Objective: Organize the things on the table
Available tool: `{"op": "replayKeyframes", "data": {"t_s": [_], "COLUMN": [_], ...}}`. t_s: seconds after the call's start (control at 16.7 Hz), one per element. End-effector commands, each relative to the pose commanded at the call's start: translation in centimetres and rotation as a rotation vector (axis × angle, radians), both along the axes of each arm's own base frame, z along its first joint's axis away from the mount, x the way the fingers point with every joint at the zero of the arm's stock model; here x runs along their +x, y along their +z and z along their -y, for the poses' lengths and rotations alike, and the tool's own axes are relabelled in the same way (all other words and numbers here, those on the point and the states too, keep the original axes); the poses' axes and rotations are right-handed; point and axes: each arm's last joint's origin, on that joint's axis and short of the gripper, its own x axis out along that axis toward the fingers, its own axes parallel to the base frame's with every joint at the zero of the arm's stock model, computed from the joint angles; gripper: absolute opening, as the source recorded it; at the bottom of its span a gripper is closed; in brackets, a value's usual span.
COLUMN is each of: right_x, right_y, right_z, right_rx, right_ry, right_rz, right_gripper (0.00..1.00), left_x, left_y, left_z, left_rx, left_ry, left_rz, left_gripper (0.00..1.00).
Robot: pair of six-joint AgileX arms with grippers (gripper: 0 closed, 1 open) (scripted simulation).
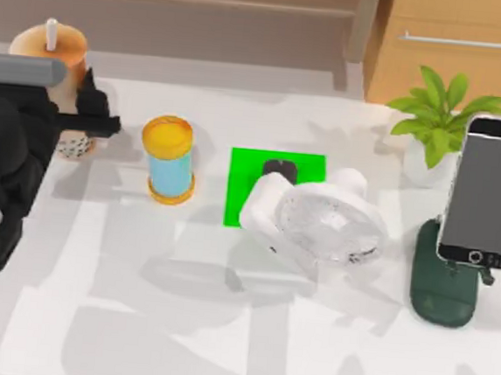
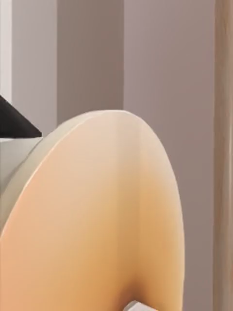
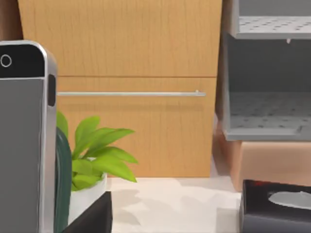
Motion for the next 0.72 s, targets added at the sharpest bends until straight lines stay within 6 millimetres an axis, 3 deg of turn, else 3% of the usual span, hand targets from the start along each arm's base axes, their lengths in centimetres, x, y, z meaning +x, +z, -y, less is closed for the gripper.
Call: {"op": "replayKeyframes", "data": {"t_s": [0.72], "right_x": [0.00], "right_y": [0.00], "right_z": [0.00], "right_rx": [0.000], "right_ry": [0.000], "right_rz": [0.000], "right_gripper": [1.00], "left_x": [-0.03], "left_y": [0.94], "left_z": [0.04], "left_rx": [0.002], "left_ry": [-0.001], "left_rz": [-0.001], "left_gripper": [0.00]}}
